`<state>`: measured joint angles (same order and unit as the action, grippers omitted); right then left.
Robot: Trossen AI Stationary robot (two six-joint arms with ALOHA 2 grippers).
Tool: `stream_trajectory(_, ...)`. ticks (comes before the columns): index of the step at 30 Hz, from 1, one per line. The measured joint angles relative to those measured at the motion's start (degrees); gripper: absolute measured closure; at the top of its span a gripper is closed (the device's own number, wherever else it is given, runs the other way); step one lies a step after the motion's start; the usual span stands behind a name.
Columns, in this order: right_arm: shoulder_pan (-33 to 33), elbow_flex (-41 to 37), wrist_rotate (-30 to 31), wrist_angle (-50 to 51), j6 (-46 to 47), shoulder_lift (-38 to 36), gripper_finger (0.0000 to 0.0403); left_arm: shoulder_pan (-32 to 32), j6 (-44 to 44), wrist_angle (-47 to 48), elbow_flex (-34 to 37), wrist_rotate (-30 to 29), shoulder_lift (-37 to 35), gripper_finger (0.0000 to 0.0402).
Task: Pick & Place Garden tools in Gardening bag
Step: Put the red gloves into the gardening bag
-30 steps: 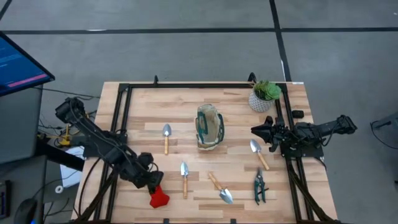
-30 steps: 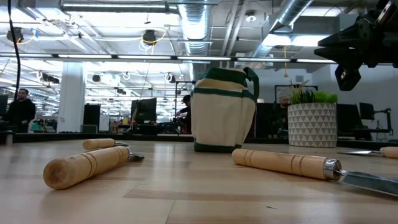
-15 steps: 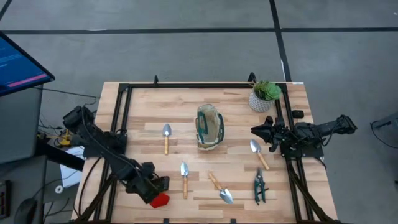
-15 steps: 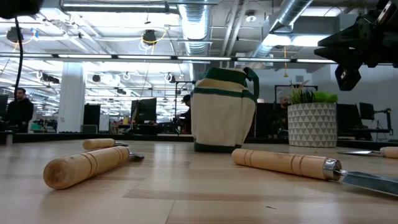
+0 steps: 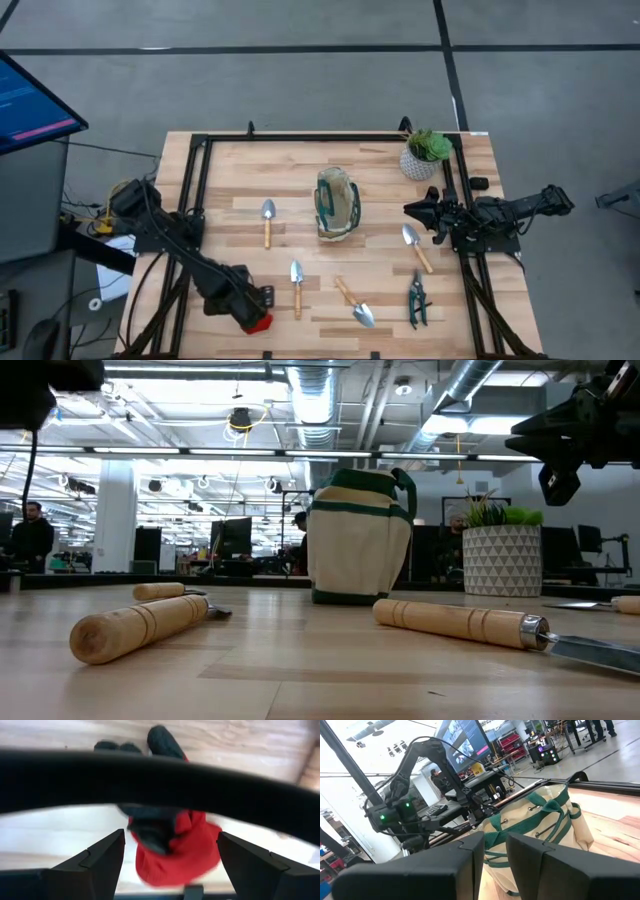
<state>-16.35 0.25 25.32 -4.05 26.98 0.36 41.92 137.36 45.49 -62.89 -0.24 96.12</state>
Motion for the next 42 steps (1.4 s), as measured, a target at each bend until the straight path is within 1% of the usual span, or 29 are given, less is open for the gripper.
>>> stream_trajectory(8,0.0,0.0,0.0,0.0,0.0,0.0,0.0327,0.4,0.0,0.9,0.0,0.2,3.1,0.0117)
stream_trajectory(16,0.0,0.0,0.0,0.0,0.0,0.0,0.0327,-0.6,-0.6,-0.9,0.0,-1.9,8.0,0.0118)
stream_trajectory(19,0.0,0.0,0.0,0.0,0.0,0.0,0.0327,-0.9,-1.4,-1.1,0.0,-2.4,8.7,0.0130)
stream_trajectory(22,0.0,0.0,0.1,0.0,0.0,0.0,0.0327,-0.9,-2.1,-1.0,0.0,-2.4,8.5,0.0164)
stream_trajectory(24,0.0,0.0,0.1,0.0,0.0,0.0,0.0327,-0.9,-2.2,-0.9,0.0,-2.5,7.6,0.0200)
stream_trajectory(27,0.0,0.0,0.1,0.0,0.0,0.0,0.0327,-0.9,-3.5,-0.3,0.0,-3.4,4.9,0.0268)
stream_trajectory(30,0.0,0.0,0.1,0.0,0.0,0.0,0.0327,-1.7,-5.1,1.7,0.0,-5.8,1.4,0.0345)
stream_trajectory(31,0.0,0.0,0.1,0.0,-0.1,0.0,0.0327,-2.1,-5.6,2.4,0.0,-7.4,-0.1,0.0367)
stream_trajectory(32,0.0,0.0,0.1,0.0,-0.1,0.0,0.0327,-2.7,-6.3,2.7,0.0,-9.6,-1.7,0.0381)
stream_trajectory(34,0.0,0.0,0.1,0.0,-0.1,0.0,0.0327,-4.2,-6.8,3.3,0.0,-16.4,-5.6,0.0385)
stream_trajectory(36,0.0,0.0,0.1,0.0,-0.1,0.0,0.0327,-6.6,-9.1,3.3,0.0,-24.7,-9.9,0.0382)
stream_trajectory(39,0.0,0.0,0.2,0.0,-0.1,0.0,0.0327,-12.1,-17.0,2.9,0.0,-36.4,-16.8,0.0384)
stream_trajectory(42,0.0,0.0,0.2,0.0,-0.1,0.0,0.0327,-19.4,-29.8,-0.8,0.0,-46.3,-23.0,0.0391)
